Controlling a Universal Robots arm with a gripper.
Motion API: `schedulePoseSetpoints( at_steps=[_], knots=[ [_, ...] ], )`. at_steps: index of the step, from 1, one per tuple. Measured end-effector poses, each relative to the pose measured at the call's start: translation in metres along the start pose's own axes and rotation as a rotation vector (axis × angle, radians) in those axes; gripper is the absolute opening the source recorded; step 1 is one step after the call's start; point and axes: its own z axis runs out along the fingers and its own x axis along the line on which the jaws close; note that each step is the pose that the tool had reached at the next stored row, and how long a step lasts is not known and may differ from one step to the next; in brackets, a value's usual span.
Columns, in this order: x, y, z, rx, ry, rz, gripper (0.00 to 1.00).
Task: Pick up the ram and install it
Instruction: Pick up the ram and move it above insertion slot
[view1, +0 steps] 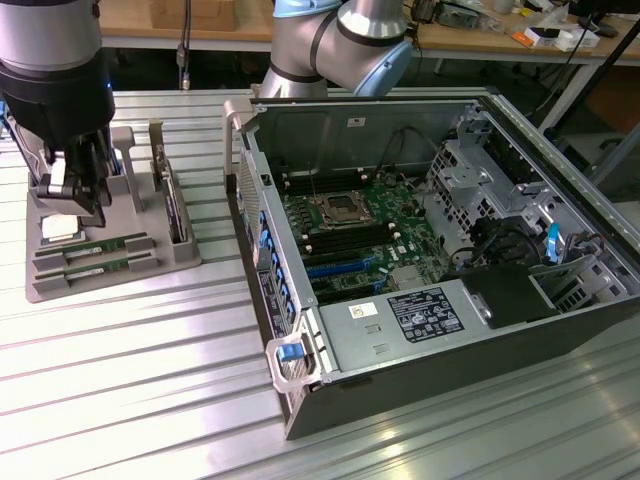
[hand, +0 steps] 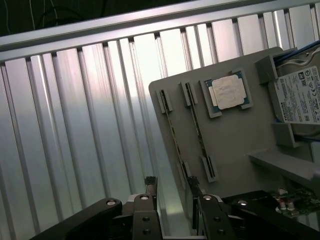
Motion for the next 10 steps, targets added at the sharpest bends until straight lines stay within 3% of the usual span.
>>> schedulePoseSetpoints(
  at_steps=[10],
  knots=[
    [-0.0008, -0.0028, 0.0092, 0.0002, -0.0001, -0.002, 0.36]
  ],
)
